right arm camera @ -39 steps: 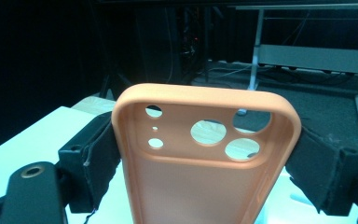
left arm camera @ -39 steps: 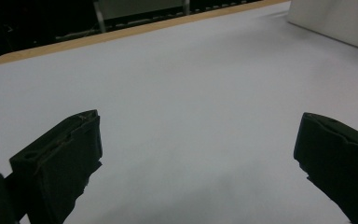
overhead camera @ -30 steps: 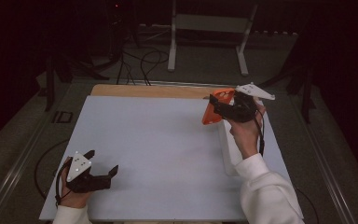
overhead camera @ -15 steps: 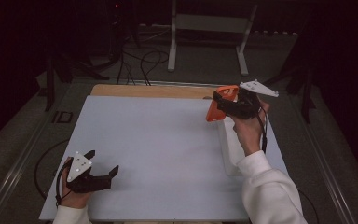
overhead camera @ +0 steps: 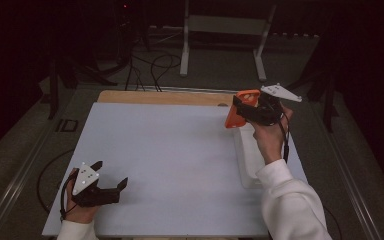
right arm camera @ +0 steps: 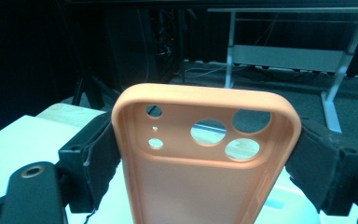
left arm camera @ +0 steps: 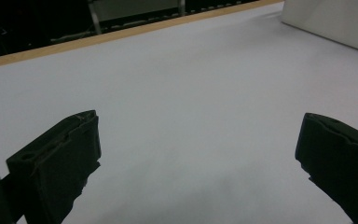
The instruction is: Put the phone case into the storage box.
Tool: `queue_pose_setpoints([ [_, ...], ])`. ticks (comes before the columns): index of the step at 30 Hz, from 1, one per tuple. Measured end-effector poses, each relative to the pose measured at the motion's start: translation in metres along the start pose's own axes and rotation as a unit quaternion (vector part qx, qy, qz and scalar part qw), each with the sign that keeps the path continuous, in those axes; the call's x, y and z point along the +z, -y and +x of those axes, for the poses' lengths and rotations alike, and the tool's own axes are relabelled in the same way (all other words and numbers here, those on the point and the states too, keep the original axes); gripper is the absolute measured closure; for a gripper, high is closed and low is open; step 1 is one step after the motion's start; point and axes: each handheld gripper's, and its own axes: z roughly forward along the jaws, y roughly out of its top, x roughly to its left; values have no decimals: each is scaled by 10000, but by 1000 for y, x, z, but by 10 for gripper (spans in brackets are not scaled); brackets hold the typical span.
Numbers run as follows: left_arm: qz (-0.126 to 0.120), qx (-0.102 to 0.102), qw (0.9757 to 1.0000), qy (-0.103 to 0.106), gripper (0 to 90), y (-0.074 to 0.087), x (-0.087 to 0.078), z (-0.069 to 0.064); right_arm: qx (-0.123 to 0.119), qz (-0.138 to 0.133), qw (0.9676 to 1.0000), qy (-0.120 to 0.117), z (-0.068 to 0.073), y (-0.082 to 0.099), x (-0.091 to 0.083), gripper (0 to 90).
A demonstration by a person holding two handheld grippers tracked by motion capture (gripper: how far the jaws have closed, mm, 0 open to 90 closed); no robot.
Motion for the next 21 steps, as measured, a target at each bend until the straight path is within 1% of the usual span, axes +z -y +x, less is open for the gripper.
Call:
queue_pose_setpoints([
  [21,10,15,10000,-15,8,0,0,0,36,12,9996,291,-14,-2,4,164],
])
